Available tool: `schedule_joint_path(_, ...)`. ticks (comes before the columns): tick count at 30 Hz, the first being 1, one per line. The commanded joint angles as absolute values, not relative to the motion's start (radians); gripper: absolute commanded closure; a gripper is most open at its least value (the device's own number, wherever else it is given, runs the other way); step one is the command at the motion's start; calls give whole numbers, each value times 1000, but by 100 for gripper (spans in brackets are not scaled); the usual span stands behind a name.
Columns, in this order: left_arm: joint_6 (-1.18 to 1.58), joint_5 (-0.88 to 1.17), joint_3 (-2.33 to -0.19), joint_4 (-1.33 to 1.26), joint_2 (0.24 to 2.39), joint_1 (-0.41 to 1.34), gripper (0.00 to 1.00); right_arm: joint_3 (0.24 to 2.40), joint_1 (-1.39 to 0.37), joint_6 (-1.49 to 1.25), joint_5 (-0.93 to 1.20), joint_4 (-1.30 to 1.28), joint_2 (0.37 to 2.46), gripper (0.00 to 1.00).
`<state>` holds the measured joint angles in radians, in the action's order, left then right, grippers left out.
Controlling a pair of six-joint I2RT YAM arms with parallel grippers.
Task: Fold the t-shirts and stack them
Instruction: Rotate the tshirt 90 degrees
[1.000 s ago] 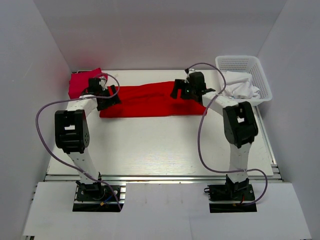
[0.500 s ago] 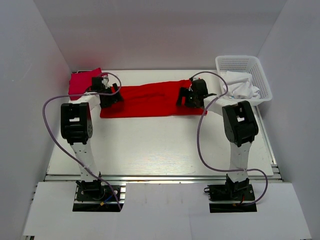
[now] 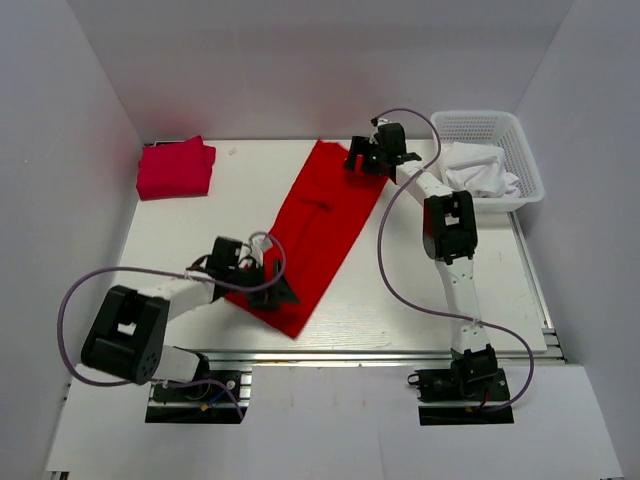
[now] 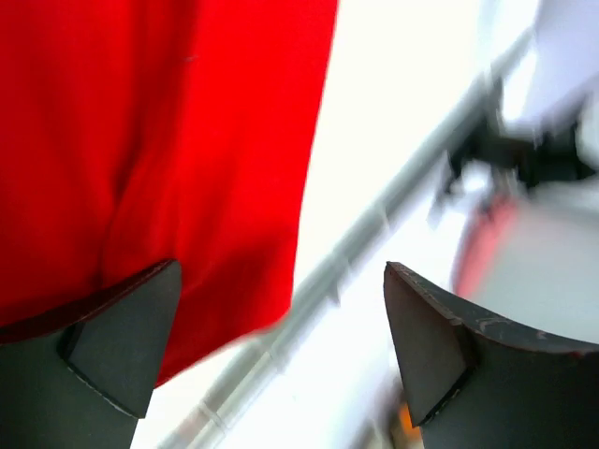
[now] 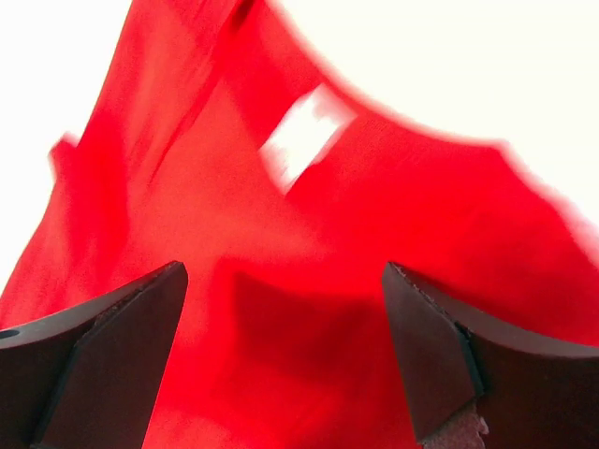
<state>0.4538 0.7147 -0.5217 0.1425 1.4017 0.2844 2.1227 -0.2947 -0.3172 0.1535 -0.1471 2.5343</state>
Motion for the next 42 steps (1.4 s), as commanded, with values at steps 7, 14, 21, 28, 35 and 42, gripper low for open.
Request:
schedule_joint_path(7, 416, 873, -676, 282, 1117, 379, 0, 2169, -319, -158, 273, -136, 2435, 10)
schedule_joint_path(14, 367, 570, -773, 322, 1065, 379, 0, 2073, -386, -165, 170, -320, 2272, 10)
schedule_joint_path(21, 382, 356, -798, 262, 1161, 367, 0, 1703, -511, -270, 127, -311, 2074, 10)
schedule_joint_path(28, 350, 347, -798, 232, 1233, 367, 0, 1514, -532, -357, 203, -242, 2091, 10)
schedule_joint_path(35, 339, 328, -798, 232, 1233, 357, 0, 1644, -447, -391, 156, -344, 2268, 10)
schedule_joint_path(42, 339, 316, -769, 213, 1264, 357, 0, 2005, -310, -373, 153, -483, 2474, 10)
